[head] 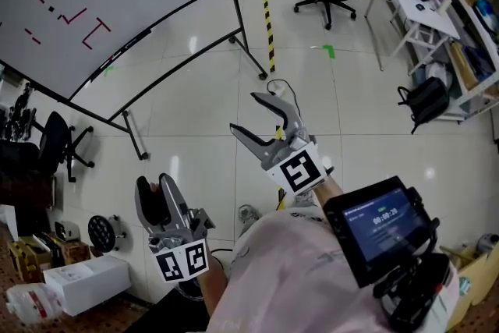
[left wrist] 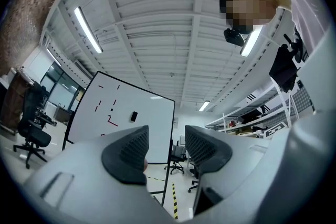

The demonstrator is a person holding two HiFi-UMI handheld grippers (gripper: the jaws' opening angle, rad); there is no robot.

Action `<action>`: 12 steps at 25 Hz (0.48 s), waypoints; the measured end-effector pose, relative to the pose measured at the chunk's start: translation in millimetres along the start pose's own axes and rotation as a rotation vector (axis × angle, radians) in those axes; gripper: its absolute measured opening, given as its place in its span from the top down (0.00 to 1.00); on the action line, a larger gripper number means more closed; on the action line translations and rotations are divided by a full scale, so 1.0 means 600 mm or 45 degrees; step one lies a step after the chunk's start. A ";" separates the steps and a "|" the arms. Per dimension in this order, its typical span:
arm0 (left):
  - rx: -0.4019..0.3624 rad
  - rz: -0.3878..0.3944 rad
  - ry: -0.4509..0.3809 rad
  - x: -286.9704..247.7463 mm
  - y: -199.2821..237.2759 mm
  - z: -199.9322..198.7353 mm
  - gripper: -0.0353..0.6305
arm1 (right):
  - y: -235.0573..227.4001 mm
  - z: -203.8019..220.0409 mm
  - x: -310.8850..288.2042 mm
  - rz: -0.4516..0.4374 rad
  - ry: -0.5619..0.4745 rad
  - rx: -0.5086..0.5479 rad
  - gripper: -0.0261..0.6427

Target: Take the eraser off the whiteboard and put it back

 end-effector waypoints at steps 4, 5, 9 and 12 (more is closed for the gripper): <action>0.004 -0.001 0.002 0.002 -0.002 0.004 0.63 | 0.000 0.005 0.001 0.002 0.010 -0.012 0.54; 0.006 -0.003 0.003 0.002 -0.001 0.004 0.63 | 0.001 0.005 0.000 0.000 0.013 -0.014 0.54; 0.012 -0.013 0.006 0.006 -0.004 0.005 0.63 | 0.001 0.006 0.003 -0.012 0.020 -0.010 0.54; 0.015 -0.017 0.004 0.009 -0.006 0.007 0.63 | 0.002 0.008 0.005 -0.019 0.017 -0.008 0.54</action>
Point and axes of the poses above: the fingertips, and each gripper's own axes: x backward along the fingers, y to its left, z out of its underside, the point moved 8 cm from there along x, backward along the fingers, and after that the axes turned 13 degrees about z, right-handed, at the moved point
